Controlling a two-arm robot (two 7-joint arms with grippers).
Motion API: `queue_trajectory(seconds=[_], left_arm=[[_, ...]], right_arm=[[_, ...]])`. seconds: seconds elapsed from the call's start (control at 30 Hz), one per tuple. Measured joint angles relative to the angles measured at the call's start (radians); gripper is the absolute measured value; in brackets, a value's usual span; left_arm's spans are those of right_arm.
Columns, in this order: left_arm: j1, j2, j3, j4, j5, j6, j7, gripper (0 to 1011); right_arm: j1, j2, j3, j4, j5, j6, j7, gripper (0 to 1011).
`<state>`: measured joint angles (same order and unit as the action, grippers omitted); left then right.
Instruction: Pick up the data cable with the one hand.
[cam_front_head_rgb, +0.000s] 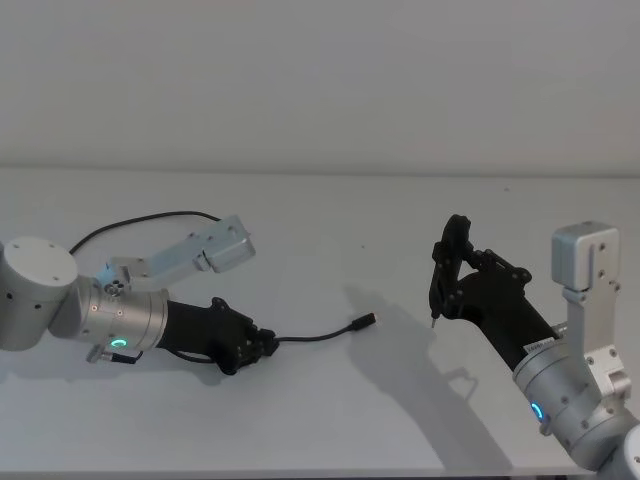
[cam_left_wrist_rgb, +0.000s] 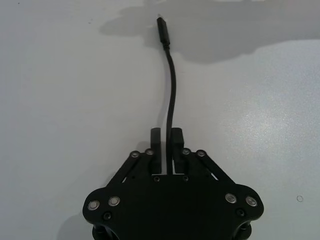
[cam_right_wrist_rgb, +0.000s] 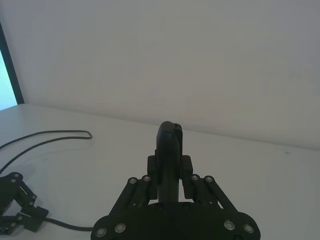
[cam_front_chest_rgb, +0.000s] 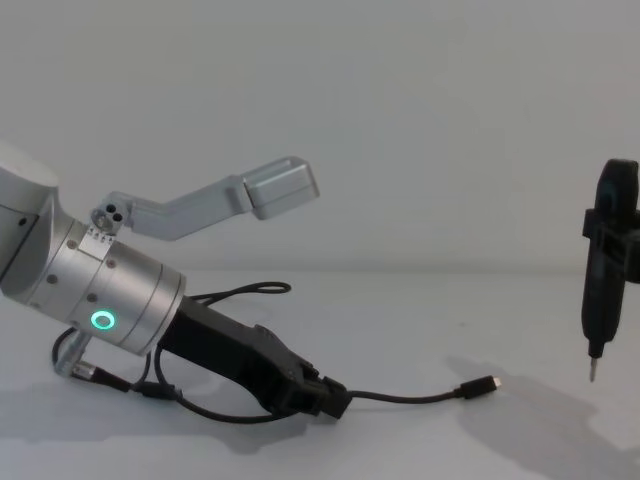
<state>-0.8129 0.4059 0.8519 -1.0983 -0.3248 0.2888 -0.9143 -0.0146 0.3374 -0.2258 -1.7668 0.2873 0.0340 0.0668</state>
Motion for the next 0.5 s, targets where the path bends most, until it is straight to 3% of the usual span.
queue_trajectory(seconds=[0.13, 0.5], left_arm=[[0.0, 0.0, 0.0, 0.0, 0.0, 0.0, 0.0, 46], [0.006, 0.008, -0.001, -0.015, -0.004, -0.011, 0.003, 39]], right_arm=[[0.0, 0.0, 0.0, 0.0, 0.0, 0.0, 0.0, 274], [0.001, -0.002, 0.002, -0.004, 0.0, -0.001, 0.001, 274]])
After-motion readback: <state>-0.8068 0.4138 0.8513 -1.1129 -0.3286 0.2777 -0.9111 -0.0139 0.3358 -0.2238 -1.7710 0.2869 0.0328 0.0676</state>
